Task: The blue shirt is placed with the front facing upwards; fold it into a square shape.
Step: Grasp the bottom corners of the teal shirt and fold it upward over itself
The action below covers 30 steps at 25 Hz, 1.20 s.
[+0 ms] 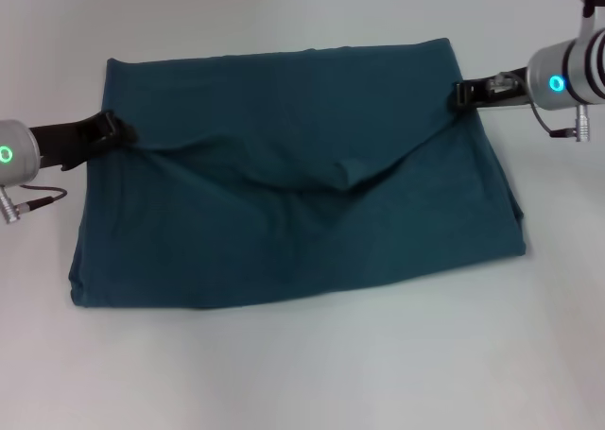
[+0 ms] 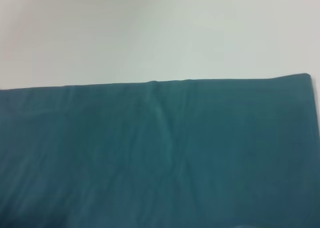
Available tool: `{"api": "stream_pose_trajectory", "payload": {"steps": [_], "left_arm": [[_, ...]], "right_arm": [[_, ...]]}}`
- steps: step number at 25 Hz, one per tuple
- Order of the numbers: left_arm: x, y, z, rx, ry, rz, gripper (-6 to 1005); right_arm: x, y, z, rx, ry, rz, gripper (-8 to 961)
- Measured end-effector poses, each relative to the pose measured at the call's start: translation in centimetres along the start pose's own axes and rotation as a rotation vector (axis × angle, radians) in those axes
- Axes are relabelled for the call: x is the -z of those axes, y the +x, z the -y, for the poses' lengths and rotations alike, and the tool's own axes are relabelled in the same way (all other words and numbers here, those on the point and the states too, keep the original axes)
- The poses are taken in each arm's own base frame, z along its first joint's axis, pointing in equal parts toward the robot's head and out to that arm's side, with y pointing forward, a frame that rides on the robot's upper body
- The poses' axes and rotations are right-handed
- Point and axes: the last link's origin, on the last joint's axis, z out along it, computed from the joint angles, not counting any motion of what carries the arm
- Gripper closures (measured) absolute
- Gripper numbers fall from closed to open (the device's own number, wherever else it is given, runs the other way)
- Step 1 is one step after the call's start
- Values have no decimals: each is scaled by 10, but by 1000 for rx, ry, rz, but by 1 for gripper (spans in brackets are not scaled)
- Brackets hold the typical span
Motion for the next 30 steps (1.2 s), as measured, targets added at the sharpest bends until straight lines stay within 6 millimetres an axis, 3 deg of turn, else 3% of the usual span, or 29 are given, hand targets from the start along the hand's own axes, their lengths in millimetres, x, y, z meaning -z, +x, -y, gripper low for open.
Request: {"api": "stream_pose_trajectory", "payload": {"steps": [11,22,30], "left_arm": [[-5,-8,-3,-33,9,21,956],[-7,-9,-3,-58,21,28,955],[-8,-3,-6,-60,27,7,956]], "right_arm": [[-13,7,-21,109,5,-39,779],[-10,20,0,58,41,-55,766],[-9,20,4,40,51,-48,757]]}}
